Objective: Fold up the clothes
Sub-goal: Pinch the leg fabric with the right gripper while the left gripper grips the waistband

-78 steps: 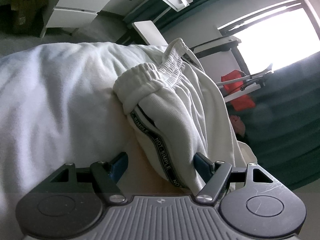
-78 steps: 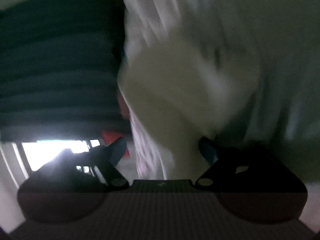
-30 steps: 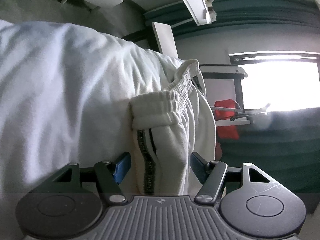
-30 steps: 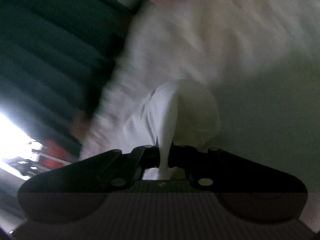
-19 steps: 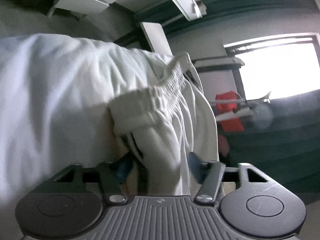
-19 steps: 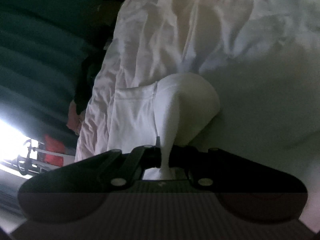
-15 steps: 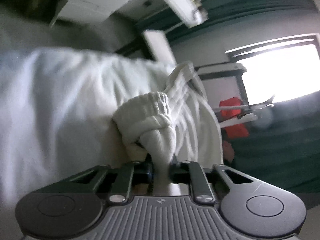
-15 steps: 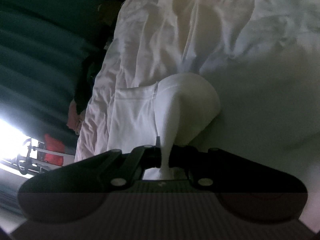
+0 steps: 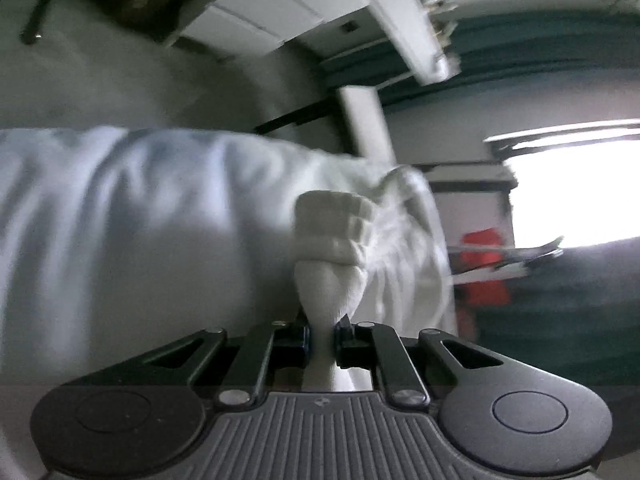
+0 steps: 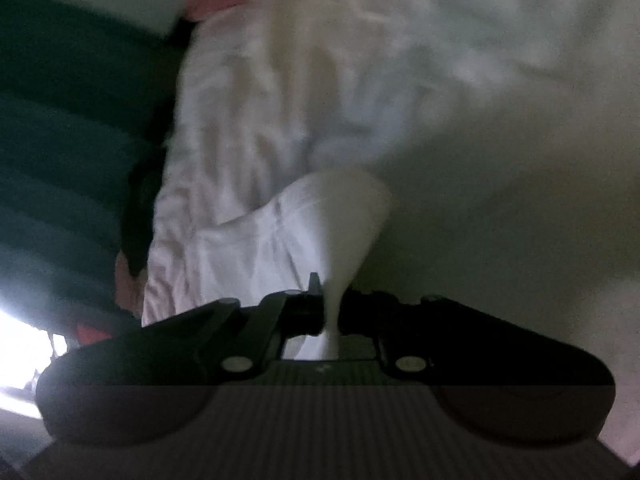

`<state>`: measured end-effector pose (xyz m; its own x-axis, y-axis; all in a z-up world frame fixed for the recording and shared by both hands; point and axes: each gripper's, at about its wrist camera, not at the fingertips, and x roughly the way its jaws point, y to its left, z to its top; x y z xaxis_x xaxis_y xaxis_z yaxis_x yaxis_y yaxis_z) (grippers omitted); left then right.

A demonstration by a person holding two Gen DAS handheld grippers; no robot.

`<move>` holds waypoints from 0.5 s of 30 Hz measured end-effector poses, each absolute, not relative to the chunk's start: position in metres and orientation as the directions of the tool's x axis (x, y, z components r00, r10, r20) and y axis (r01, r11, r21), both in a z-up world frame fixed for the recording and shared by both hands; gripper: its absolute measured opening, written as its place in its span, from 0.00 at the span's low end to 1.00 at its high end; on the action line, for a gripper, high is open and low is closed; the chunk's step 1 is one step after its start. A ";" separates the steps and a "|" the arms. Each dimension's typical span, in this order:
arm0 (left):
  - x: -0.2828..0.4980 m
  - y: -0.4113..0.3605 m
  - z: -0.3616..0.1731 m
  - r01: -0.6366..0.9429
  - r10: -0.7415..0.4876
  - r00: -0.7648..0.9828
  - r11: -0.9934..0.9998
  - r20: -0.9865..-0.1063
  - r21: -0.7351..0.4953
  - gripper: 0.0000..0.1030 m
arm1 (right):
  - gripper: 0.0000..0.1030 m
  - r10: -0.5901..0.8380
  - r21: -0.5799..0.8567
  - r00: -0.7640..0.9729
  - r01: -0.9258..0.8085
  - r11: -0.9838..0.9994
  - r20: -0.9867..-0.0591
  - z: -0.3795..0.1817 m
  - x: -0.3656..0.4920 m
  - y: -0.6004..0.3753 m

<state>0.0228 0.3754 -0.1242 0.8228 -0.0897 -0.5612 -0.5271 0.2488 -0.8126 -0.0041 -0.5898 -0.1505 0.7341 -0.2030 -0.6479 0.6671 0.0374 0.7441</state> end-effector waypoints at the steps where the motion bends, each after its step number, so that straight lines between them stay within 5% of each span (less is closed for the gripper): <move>1: 0.025 0.374 -0.121 -0.527 -0.081 0.820 0.279 -0.566 -0.803 0.11 | 0.21 -0.206 0.755 0.739 0.656 -0.001 -0.642 -0.155 -0.009 -0.592; 5: 0.035 0.369 -0.108 -0.527 -0.038 0.809 0.393 -0.586 -0.754 0.12 | 0.75 -0.312 0.803 0.755 0.594 -0.047 -0.577 -0.158 -0.024 -0.602; 10: 0.040 0.365 -0.109 -0.542 -0.031 0.792 0.422 -0.609 -0.727 0.13 | 0.74 -0.239 0.827 0.805 0.562 0.013 -0.543 -0.173 -0.007 -0.618; 13: 0.039 0.361 -0.110 -0.552 -0.031 0.784 0.423 -0.620 -0.719 0.13 | 0.65 -0.206 0.810 0.807 0.579 0.092 -0.554 -0.173 0.006 -0.624; 15: 0.039 0.358 -0.109 -0.554 -0.022 0.780 0.441 -0.626 -0.706 0.13 | 0.15 -0.188 0.772 0.789 0.613 0.170 -0.585 -0.169 0.013 -0.625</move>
